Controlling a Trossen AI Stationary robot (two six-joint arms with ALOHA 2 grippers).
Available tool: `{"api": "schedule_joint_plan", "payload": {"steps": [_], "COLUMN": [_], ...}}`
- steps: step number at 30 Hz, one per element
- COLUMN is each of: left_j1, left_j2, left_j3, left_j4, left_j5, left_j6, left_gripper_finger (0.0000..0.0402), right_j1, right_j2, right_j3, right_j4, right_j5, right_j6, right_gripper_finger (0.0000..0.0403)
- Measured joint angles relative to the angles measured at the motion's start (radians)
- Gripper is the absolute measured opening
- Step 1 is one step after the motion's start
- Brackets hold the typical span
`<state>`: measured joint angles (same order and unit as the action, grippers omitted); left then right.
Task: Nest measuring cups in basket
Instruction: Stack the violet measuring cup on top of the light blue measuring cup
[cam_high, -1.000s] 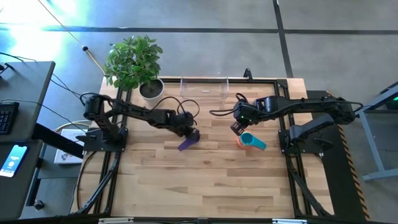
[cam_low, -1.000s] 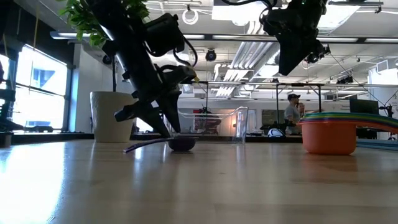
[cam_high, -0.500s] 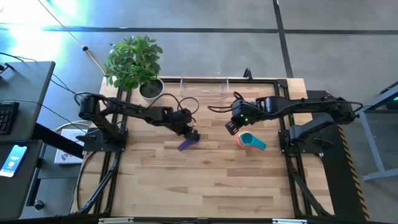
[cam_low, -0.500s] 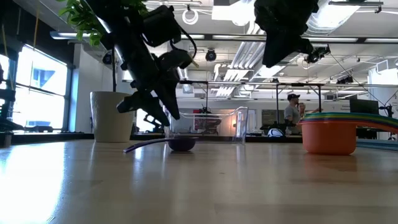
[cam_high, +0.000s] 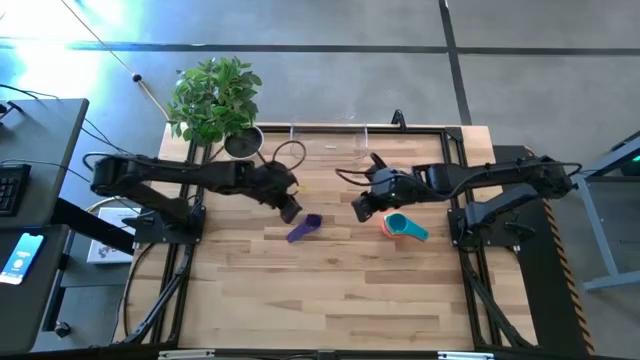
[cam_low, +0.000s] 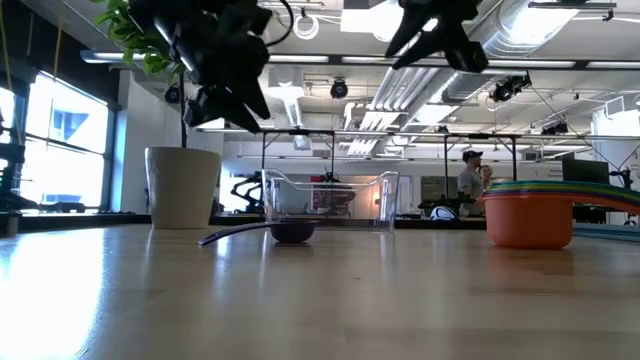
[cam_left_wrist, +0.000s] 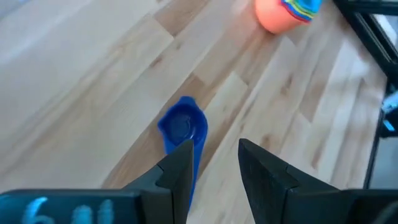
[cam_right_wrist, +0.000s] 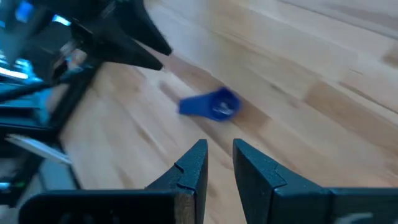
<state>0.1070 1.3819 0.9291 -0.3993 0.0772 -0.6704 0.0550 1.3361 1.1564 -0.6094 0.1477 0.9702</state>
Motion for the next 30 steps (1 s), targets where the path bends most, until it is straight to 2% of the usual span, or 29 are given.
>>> {"api": "schedule_joint_plan", "payload": {"steps": [14, 26, 30], "left_j1": [-0.001, -0.009, -0.009], "left_j2": [-0.231, -0.328, -0.338], "left_j3": [0.0, 0.0, 0.0], "left_j4": [-0.122, -0.221, -0.236], "left_j5": [-0.013, -0.014, -0.014], "left_j6": [0.176, 0.232, 0.237], "left_gripper_finger": [0.0117, 0.0117, 0.0117], "right_j1": [0.046, 0.037, 0.03], "right_j2": [0.017, 0.108, 0.134], "right_j3": [0.0, 0.0, 0.0], "right_j4": [0.394, 0.758, 0.815], "right_j5": [0.09, 0.086, 0.088], "right_j6": [-0.034, -0.16, -0.194], "right_gripper_finger": [0.0067, 0.0067, 0.0067]}}
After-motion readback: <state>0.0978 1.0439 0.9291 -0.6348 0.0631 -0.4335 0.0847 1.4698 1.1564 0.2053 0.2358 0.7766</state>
